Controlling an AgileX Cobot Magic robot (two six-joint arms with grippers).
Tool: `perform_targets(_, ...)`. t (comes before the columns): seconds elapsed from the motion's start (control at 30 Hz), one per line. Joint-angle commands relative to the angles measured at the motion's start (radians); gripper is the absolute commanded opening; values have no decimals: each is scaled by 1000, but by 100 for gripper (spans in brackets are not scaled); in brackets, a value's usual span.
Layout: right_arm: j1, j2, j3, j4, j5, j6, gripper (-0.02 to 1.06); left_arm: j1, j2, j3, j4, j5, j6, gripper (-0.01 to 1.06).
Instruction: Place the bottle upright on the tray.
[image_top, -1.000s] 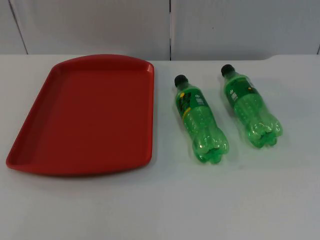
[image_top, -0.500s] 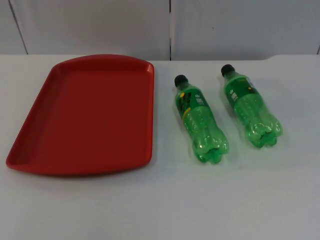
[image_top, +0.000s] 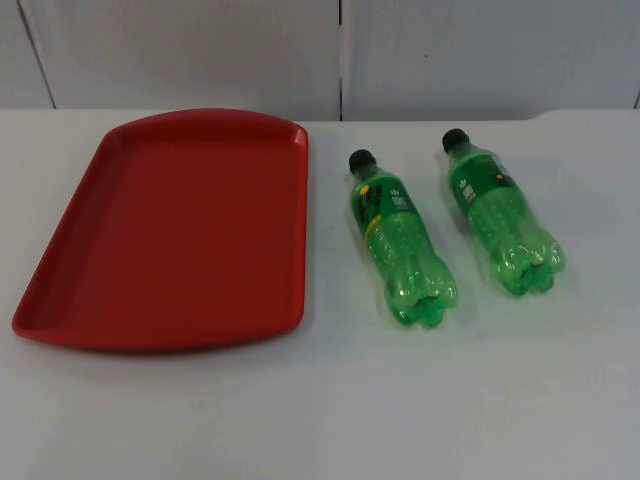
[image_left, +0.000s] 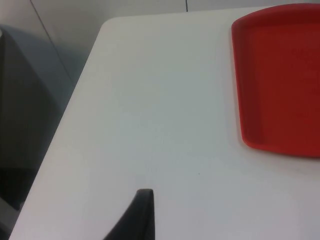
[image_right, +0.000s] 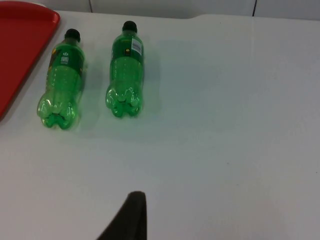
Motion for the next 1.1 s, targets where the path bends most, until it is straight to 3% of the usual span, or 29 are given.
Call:
perform_targets(0.0, -6, -3, 2, 3, -7, -9, 105, 2, -4, 6, -11, -3, 0, 105)
perform_targets(0.53, -6, -3, 2, 3, -7, -9, 105, 2, -4, -11, -37, -17, 7, 105)
perform_targets(0.83, -6, -3, 2, 3, -7, -9, 105, 2, 5, -117, -101, -52, 9, 105)
perform_targets(1.07, -6, -3, 2, 3, -7, -9, 105, 2, 158, -182, -157, -95, 9, 105)
